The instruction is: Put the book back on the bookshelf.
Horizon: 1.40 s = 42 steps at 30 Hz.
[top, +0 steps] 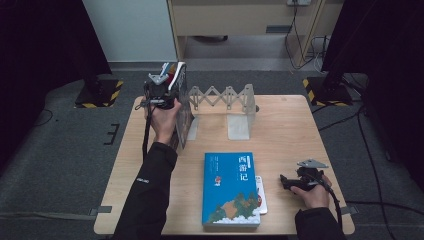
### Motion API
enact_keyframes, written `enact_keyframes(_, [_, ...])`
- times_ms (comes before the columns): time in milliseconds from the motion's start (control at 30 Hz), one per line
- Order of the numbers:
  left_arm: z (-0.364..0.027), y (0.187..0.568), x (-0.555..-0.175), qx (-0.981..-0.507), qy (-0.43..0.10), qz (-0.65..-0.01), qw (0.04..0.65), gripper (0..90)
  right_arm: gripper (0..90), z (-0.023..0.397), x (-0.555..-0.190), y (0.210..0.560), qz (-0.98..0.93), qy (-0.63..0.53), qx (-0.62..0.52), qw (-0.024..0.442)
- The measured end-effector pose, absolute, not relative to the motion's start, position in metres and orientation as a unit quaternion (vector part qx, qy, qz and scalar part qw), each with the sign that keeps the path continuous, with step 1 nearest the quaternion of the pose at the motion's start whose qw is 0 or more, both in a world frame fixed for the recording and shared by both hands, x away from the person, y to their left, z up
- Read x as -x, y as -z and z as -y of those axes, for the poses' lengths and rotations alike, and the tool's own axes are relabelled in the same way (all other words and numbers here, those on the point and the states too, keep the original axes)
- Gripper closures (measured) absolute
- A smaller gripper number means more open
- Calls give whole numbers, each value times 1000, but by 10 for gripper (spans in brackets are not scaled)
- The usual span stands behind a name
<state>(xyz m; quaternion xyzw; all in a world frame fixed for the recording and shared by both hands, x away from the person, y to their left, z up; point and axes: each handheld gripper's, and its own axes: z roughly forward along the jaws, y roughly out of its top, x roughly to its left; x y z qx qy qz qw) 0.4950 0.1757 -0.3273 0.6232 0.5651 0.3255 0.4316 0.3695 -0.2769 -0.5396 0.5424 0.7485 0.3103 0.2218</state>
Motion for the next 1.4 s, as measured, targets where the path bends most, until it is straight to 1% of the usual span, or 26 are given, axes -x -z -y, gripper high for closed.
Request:
enact_keyframes(200, [-177, 327, -493, -631, -322, -563, 426, 815, 11, 277, -369, 540, -748, -310, -542, 222])
enact_keyframes(667, [-182, 329, -476, -676, -304, -551, 383, 813, 11, 277, -369, 540, -749, -310, -542, 222])
enact_keyframes(933, [-191, 334, -468, -679, -289, -554, 387, 812, 11, 277, -369, 540, -749, -310, -542, 222])
enact_keyframes(1200, [-191, 334, -466, -681, -282, -555, 386, 802, 11, 277, -369, 540, -748, -310, -542, 222])
enact_keyframes(1400, [-185, 335, -472, -682, -285, -546, 394, 721, 11, 277, -369, 540, -748, -310, -542, 222])
